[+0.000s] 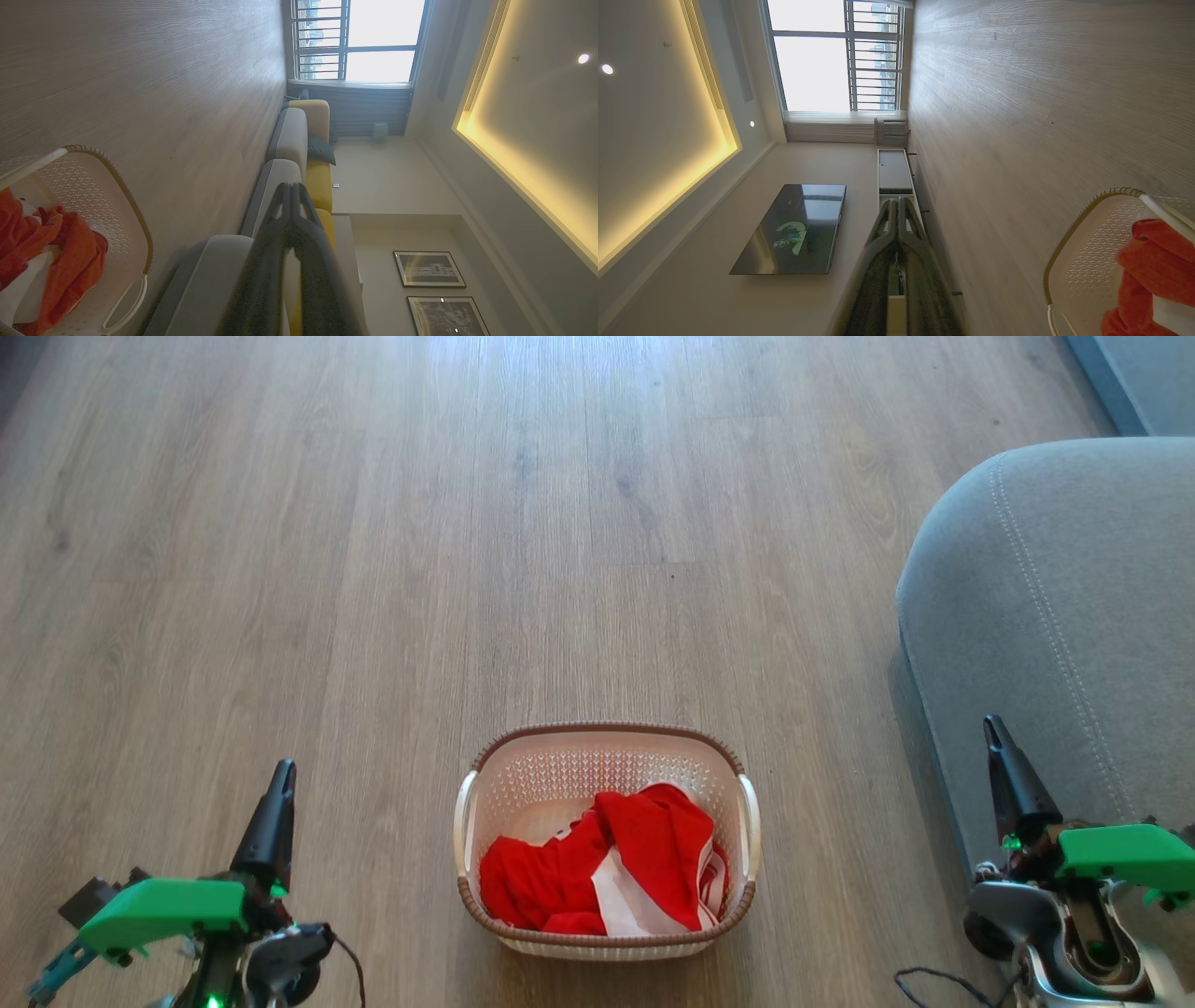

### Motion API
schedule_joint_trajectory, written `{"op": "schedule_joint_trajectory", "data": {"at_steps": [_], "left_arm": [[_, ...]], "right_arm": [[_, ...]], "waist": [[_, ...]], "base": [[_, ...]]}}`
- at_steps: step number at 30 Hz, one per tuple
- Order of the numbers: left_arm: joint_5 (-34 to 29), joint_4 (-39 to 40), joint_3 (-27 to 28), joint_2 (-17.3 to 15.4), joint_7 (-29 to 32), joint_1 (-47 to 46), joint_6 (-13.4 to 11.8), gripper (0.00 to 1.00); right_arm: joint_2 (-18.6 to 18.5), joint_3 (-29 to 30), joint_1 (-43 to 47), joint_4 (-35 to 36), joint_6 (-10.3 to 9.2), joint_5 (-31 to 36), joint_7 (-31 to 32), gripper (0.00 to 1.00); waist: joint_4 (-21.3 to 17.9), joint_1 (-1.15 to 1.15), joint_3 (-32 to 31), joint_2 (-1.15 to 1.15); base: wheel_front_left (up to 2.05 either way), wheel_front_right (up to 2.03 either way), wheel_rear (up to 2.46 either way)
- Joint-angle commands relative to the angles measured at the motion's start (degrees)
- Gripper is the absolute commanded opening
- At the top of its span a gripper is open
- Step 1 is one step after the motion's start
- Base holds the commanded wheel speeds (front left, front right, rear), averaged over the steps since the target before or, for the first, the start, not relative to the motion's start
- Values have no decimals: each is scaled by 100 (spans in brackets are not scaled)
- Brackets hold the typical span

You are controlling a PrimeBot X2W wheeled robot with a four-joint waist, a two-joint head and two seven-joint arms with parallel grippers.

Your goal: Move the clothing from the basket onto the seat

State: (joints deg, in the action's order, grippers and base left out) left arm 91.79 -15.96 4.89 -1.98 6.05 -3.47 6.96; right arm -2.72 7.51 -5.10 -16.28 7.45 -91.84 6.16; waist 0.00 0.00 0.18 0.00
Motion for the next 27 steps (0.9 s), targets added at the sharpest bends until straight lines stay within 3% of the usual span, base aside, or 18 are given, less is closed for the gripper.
{"op": "schedule_joint_trajectory", "data": {"at_steps": [1,27], "left_arm": [[40,193,160,-89,42,-271,53,0],[40,193,160,-89,42,-271,53,0]], "right_arm": [[-16,-101,-108,225,3,-34,31,0],[-16,-101,-108,225,3,-34,31,0]], "waist": [[0,0,0,0],[0,0,0,0]], "base": [[0,0,0],[0,0,0]]}}
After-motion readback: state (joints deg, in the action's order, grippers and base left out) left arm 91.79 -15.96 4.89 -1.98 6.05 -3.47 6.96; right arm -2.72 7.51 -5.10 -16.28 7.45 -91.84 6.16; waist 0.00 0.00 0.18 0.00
